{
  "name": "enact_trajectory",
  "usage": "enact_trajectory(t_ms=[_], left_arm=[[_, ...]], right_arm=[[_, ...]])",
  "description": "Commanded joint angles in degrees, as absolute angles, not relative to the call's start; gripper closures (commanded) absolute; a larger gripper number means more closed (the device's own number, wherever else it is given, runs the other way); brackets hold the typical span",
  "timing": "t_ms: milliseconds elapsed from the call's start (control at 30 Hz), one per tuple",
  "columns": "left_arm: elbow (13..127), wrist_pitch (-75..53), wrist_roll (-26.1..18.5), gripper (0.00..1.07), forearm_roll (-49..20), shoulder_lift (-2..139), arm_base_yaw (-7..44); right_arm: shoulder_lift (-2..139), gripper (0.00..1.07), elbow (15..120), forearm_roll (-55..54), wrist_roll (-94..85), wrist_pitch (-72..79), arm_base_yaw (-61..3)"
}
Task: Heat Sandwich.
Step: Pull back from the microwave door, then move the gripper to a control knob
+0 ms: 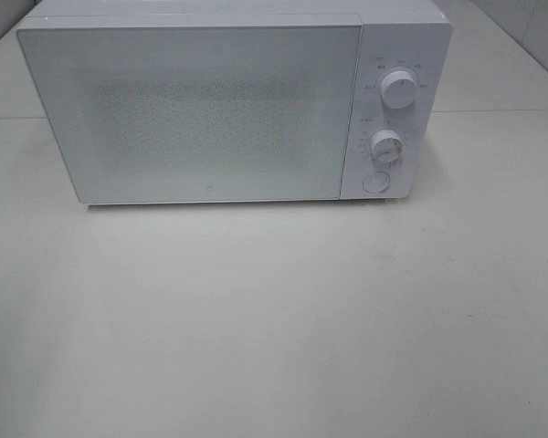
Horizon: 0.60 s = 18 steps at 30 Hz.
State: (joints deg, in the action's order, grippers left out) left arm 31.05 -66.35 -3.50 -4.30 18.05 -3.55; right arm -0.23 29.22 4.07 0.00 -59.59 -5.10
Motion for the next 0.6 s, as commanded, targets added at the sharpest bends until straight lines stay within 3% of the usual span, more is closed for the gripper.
enact_trajectory(t_ms=[33, 400, 600], left_arm=[[30.7, -64.6, -3.1, 0.05, -3.6, 12.7, -3.8], [28.2, -59.0, -3.4, 0.05, -2.8, -2.1, -3.8], [28.2, -59.0, -3.3, 0.05, -3.3, -1.8, -3.8]], right_arm=[[-1.8, 0.31, 29.0, 4.1, 0.0, -59.2, -4.7], [-1.8, 0.31, 29.0, 4.1, 0.0, -59.2, -4.7], [-1.4, 0.31, 29.0, 4.1, 0.0, -59.2, -4.7]])
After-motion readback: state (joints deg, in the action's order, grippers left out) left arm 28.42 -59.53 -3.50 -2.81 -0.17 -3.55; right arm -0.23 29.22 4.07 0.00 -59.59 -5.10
